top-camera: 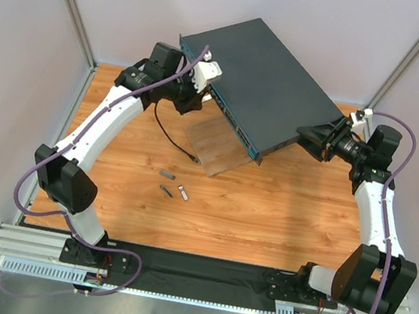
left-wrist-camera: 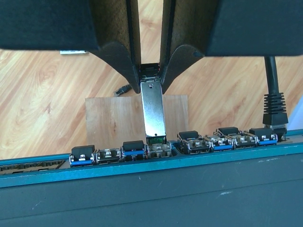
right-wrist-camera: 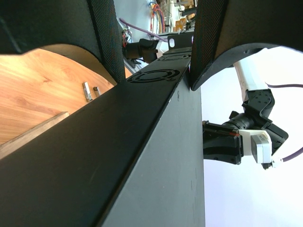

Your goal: Insert the plug into the switch port

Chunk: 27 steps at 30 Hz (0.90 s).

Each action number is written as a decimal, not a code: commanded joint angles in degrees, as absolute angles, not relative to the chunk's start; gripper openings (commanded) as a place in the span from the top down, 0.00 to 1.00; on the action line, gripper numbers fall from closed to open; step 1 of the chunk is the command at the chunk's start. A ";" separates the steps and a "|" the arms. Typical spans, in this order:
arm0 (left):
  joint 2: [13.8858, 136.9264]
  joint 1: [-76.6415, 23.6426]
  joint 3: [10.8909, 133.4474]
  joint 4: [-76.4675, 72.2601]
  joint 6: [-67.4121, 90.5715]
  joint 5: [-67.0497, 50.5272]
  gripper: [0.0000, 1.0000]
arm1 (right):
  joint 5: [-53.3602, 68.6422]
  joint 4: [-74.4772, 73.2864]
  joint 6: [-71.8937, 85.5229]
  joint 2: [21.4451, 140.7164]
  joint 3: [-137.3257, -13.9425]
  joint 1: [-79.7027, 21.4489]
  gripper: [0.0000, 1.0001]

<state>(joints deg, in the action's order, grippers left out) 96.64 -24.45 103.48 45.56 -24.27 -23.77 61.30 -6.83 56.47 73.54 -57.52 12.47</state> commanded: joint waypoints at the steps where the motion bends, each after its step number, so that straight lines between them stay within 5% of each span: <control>1: 95.45 -25.93 106.52 47.20 -26.63 -29.53 1.00 | 52.29 -5.80 50.36 75.59 -58.89 12.74 1.00; 27: 98.78 -25.84 109.07 44.91 -20.30 -29.71 1.00 | 52.47 -6.85 49.92 75.23 -59.15 12.74 1.00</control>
